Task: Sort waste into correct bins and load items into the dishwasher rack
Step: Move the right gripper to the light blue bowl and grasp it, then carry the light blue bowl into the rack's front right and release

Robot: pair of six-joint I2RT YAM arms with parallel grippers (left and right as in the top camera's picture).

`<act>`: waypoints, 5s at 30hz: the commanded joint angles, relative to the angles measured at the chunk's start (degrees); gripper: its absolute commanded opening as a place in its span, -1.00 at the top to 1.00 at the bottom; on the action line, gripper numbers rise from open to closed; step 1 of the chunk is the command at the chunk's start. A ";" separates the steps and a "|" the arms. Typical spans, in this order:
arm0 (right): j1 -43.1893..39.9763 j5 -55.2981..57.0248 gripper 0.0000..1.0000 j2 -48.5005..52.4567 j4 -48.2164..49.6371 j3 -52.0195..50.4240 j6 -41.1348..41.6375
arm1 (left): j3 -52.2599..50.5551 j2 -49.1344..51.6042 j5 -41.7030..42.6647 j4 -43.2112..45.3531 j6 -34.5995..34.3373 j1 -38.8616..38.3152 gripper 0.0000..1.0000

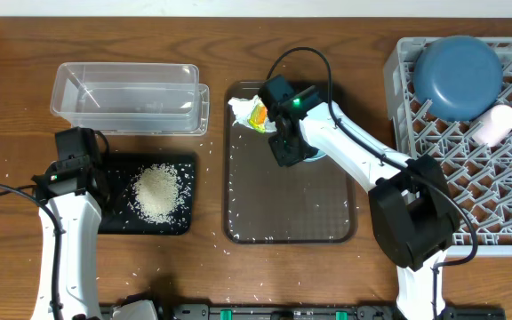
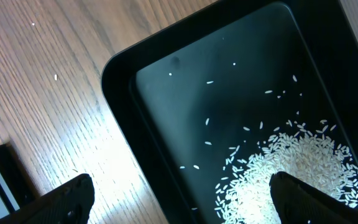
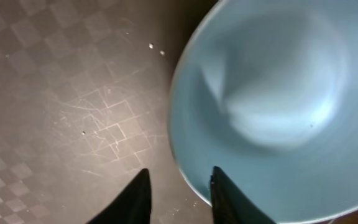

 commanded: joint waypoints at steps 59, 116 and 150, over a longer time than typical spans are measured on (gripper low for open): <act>-42.23 -11.10 0.98 -29.16 -1.27 6.05 -0.20 | 0.13 0.33 -0.28 -0.20 -0.52 0.20 -0.86; -89.77 -70.95 0.97 -2.75 -3.89 3.26 -20.31 | 0.13 0.33 -0.28 -0.20 -0.52 0.20 -0.86; -99.51 -59.39 0.58 -1.99 -7.21 5.03 -13.55 | 0.13 0.33 -0.28 -0.20 -0.52 0.20 -0.86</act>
